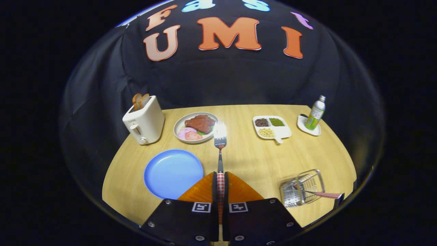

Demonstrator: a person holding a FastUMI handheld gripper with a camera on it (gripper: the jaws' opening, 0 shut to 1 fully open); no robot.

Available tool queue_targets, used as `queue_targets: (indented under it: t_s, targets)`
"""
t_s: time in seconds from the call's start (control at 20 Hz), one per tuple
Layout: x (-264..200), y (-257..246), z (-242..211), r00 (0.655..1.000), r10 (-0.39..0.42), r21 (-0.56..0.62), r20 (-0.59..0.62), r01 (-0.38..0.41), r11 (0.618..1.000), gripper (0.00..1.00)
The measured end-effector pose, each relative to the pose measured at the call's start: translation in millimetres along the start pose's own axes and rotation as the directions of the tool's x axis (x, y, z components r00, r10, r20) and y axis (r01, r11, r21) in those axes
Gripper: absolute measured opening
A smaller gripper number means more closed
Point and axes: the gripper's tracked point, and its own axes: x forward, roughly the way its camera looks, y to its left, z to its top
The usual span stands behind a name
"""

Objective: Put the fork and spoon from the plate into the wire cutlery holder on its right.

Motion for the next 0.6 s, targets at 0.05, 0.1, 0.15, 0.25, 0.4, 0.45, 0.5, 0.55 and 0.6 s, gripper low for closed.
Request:
queue_targets:
  t_s: [0.05,0.1,0.15,0.25,0.4,0.45,0.5,0.55,0.6]
  targets:
    - [-7.5,-17.9,2.1,1.0,-0.018,0.013,-0.002,0.018,1.0,0.05]
    - [-14.9,-35.3,1.2,0.999,-0.035,0.019,-0.009,0.036,0.999,0.05]
    - [-21.1,-51.3,-0.6,0.998,-0.049,0.019,-0.027,0.05,0.999,0.05]
    - [-31.3,-78.6,-8.0,0.995,-0.065,0.01,-0.07,0.066,0.998,0.05]
    - [-48.0,-109.7,-27.6,0.982,-0.063,-0.007,-0.176,0.062,0.998,0.05]
    - [-51.3,-114.6,-35.8,0.974,-0.047,-0.003,-0.219,0.048,0.999,0.05]
    - [-53.1,-121.1,-44.4,0.966,-0.043,-0.006,-0.255,0.043,0.999,0.05]
    - [-54.6,-130.2,-53.7,0.953,-0.054,-0.026,-0.299,0.048,0.999,0.05]
    - [-56.2,-137.5,-60.3,0.942,-0.059,-0.045,-0.332,0.047,0.998,0.05]
